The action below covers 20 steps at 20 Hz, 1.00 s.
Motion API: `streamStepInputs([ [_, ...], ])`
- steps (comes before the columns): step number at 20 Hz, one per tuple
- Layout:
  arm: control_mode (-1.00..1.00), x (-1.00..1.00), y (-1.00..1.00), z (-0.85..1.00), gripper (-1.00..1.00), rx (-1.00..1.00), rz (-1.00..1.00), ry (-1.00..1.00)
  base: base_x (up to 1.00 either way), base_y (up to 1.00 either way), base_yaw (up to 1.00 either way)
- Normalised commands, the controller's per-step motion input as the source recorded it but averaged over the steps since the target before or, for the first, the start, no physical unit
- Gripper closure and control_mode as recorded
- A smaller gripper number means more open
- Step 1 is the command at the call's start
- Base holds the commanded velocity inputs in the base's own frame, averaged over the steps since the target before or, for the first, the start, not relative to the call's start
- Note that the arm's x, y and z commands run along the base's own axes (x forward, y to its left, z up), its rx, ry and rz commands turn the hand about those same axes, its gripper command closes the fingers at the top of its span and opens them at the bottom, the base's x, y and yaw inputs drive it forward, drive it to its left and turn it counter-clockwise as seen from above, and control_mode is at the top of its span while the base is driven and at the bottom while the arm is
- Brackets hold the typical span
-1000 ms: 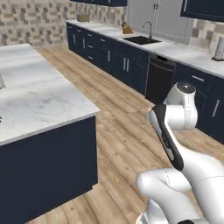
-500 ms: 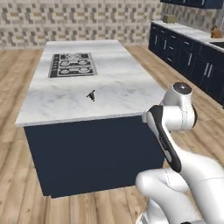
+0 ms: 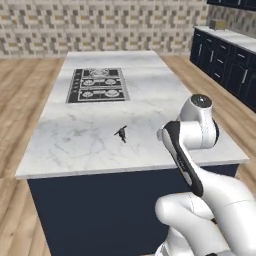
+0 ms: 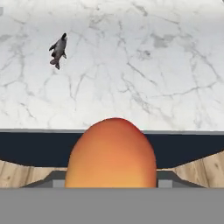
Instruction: Open the fridge, remove the mango, onion, and fish, and place them on any counter.
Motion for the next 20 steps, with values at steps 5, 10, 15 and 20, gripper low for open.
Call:
streamStepInputs([
  [5,-1.0,0.59,0.07,-0.27,1.0,0.0,0.0,0.07,0.34,0.1,0.0],
  [10,-1.0,1.0,0.09,-0.99,1.0,0.0,0.01,0.1,0.0,0.0,0.0],
  [15,-1.0,1.0,0.37,-0.94,1.0,0.0,0.02,0.21,0.0,0.0,0.0],
  [20,-1.0,1.0,0.07,-0.32,1.0,0.0,0.01,0.09,0.0,0.0,0.0],
])
